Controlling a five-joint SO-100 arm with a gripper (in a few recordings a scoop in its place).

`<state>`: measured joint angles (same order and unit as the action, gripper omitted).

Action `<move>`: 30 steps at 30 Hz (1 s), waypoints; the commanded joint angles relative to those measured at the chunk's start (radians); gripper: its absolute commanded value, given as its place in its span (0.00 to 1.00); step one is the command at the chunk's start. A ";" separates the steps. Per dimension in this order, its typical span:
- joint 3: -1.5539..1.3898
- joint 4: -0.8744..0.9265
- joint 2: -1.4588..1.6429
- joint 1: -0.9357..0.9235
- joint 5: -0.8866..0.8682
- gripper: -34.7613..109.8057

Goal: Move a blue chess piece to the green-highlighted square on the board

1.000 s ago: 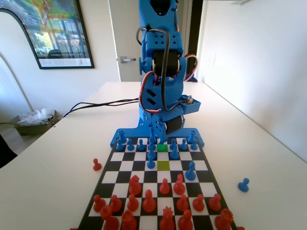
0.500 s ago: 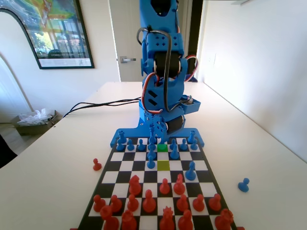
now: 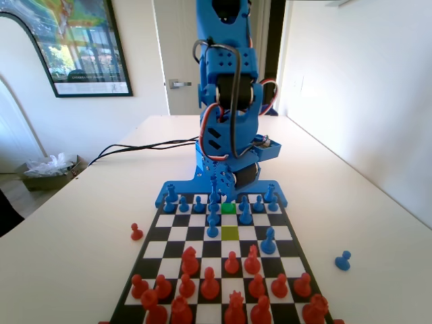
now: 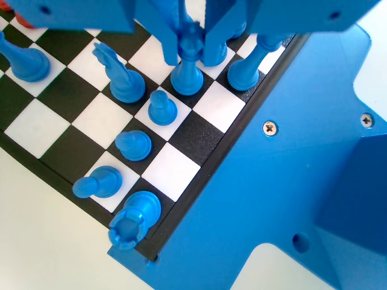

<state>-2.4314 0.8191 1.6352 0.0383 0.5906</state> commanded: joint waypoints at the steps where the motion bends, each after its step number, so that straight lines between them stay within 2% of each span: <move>1: 0.014 0.003 0.055 0.014 0.020 0.33; 10: 0.031 0.021 0.060 0.009 0.028 0.34; 30: 0.192 0.238 0.123 -0.032 0.074 0.30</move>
<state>-2.2979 1.0109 1.6843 -0.0031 0.6381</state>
